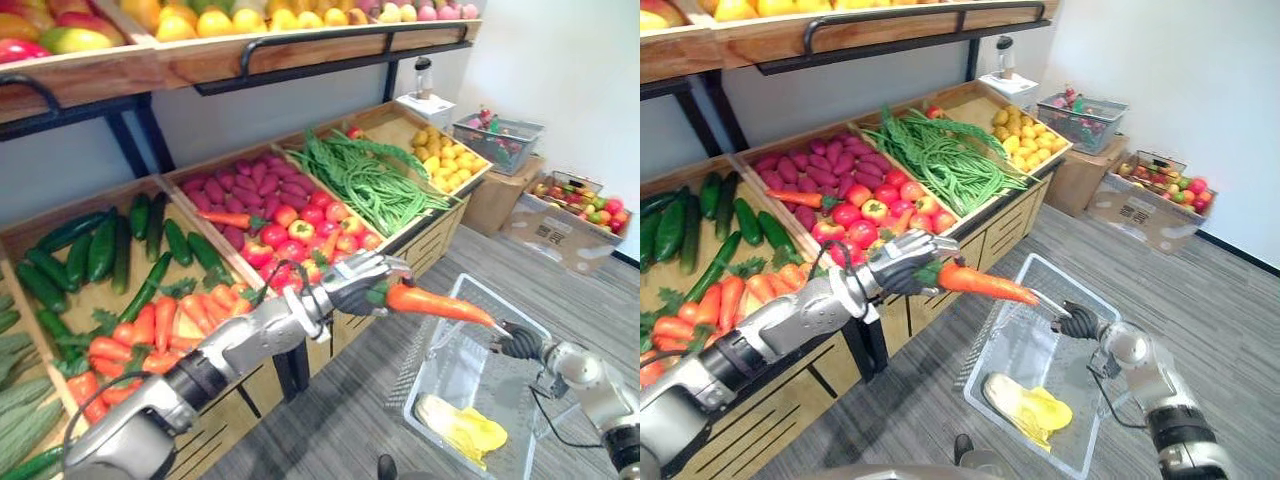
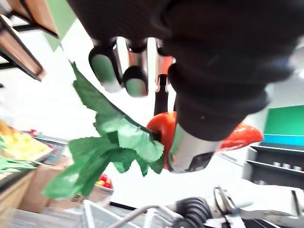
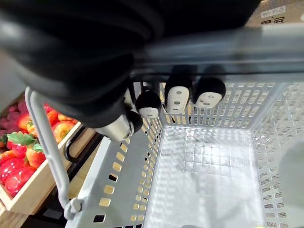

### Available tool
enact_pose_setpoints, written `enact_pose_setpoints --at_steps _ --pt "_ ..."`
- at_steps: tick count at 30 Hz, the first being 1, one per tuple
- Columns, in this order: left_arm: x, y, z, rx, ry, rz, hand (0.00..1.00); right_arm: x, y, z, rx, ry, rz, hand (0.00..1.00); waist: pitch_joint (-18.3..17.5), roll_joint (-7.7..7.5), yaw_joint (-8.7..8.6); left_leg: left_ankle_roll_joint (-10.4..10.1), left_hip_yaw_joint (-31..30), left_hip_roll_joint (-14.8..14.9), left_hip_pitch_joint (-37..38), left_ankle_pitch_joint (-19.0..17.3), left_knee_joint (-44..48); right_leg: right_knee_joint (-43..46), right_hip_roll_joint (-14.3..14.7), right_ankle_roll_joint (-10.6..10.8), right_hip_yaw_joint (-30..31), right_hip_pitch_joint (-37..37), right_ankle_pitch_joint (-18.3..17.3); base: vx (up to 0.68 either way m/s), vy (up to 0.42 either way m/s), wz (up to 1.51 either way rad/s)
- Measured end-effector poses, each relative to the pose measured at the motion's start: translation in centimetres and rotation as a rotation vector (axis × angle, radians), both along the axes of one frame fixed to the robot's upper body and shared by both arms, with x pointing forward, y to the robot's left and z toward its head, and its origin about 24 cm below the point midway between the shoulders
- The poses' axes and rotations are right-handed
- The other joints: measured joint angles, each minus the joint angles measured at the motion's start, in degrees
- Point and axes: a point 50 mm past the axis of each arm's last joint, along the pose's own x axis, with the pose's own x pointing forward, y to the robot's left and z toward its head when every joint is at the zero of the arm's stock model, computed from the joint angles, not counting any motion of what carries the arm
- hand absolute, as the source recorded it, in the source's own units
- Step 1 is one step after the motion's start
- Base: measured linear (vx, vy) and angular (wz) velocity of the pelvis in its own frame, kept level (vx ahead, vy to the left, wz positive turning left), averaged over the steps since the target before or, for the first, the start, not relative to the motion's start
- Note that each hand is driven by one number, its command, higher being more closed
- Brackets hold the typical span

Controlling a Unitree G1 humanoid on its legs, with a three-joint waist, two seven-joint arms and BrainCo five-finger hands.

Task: Pick vegetable in the basket

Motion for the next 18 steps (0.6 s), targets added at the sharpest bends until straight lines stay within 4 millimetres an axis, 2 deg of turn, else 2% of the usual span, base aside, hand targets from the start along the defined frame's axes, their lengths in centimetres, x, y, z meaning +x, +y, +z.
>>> enact_pose_setpoints --at_steps 4,9,14,18 --pt "-0.6 -2.0 0.0 -0.016 0.018 -0.069 1.0 0.7 0.4 1.3 -0.073 0.002 0.082 1.0 -0.34 0.58 -0.59 -0.04 1.46 1.81 -1.22 -2.93 4.65 1.39 0.32 -0.12 -0.17 -1.75 -0.02 0.0 0.018 -0.27" --pt "-1.2 -3.3 -0.6 0.002 0.079 -0.119 1.0 1.0 2.1 1.1 -0.124 0.064 0.19 1.0 -0.31 1.22 -1.43 0.02 2.7 3.01 -0.97 -5.69 7.97 2.52 0.24 -0.13 -1.16 -2.01 -0.03 -0.03 0.037 -0.13" --pt "-1.9 -4.5 -1.5 0.049 0.122 -0.162 1.0 1.6 3.2 1.2 -0.158 0.099 0.241 1.0 -0.92 2.78 -1.59 0.65 2.95 3.0 -2.38 -6.95 9.9 3.39 -0.46 -0.13 -1.02 -3.54 -0.03 -0.06 0.05 -0.03" --pt "-2.5 -5.5 -2.0 0.072 0.153 -0.196 1.0 2.3 4.2 1.6 -0.175 0.106 0.287 1.0 -0.92 3.17 -1.6 0.68 3.06 3.37 -2.82 -7.07 10.6 3.58 -0.41 -0.15 -1.1 -3.85 -0.03 -0.03 0.004 0.0"
